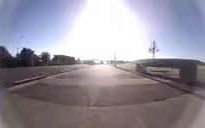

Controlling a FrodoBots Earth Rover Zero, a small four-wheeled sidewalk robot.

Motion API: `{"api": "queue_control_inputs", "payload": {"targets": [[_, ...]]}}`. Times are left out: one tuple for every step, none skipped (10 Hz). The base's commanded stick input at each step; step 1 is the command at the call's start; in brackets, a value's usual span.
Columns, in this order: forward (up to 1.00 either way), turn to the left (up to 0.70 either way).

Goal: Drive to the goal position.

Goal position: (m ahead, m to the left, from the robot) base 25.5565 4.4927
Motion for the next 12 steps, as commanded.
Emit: {"api": "queue_control_inputs", "payload": {"targets": [[0.70,0.00],[0.70,0.00],[0.70,0.00],[0.70,0.00],[0.70,0.00],[0.70,0.00],[0.70,0.00],[0.70,0.00],[0.70,0.00],[0.70,0.00],[0.70,0.00],[0.70,0.00]]}}
